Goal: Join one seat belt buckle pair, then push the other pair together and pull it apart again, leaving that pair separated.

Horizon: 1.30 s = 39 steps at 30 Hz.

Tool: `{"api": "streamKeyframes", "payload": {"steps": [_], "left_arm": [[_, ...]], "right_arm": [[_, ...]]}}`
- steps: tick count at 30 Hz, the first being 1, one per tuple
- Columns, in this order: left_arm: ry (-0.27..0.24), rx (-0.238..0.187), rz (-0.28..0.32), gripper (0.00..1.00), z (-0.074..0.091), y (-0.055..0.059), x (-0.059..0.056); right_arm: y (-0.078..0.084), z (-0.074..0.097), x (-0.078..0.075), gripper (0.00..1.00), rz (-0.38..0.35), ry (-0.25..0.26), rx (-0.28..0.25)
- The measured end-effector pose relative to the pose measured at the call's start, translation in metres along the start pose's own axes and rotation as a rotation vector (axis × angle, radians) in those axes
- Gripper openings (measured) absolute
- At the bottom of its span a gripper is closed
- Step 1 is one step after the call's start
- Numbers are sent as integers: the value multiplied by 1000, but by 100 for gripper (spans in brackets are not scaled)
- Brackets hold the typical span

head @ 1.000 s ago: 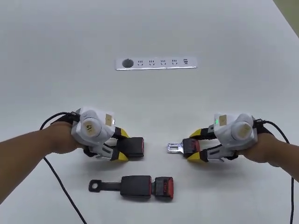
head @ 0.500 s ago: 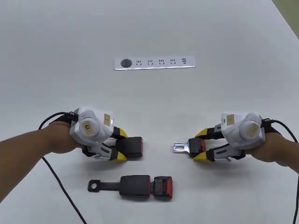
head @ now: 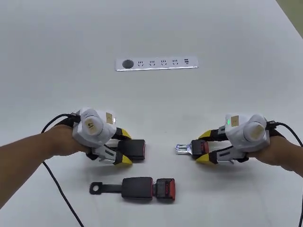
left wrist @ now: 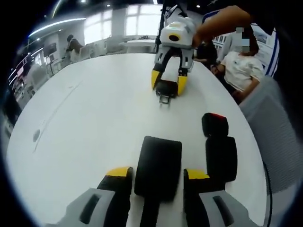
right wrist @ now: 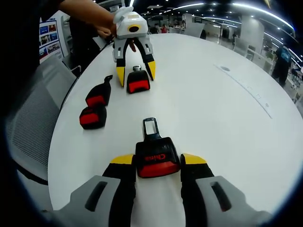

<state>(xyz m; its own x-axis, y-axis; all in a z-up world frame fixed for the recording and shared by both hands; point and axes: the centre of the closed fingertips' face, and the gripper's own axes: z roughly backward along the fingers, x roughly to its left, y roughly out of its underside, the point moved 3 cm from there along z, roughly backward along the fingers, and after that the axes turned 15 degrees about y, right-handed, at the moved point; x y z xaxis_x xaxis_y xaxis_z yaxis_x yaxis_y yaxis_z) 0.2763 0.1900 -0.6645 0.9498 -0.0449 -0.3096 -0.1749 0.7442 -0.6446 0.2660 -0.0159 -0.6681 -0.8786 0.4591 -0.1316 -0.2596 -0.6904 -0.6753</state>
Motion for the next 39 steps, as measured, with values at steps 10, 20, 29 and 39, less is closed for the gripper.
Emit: {"api": "streamKeyframes", "payload": {"steps": [10, 20, 29, 39], "left_arm": [[-66, -62, 59, 73, 3, -8, 3], [-204, -132, 178, 80, 20, -2, 9], [-390, -269, 307, 92, 47, 6, 11], [-536, -423, 382, 100, 73, 9, -16]], "right_arm": [[-1, 0, 4, 61, -166, 81, -26], [-7, 5, -2, 72, -317, 258, -80], [-19, 17, -4, 82, -434, 429, -130], [-32, 41, 1, 98, -512, 600, -212]]}}
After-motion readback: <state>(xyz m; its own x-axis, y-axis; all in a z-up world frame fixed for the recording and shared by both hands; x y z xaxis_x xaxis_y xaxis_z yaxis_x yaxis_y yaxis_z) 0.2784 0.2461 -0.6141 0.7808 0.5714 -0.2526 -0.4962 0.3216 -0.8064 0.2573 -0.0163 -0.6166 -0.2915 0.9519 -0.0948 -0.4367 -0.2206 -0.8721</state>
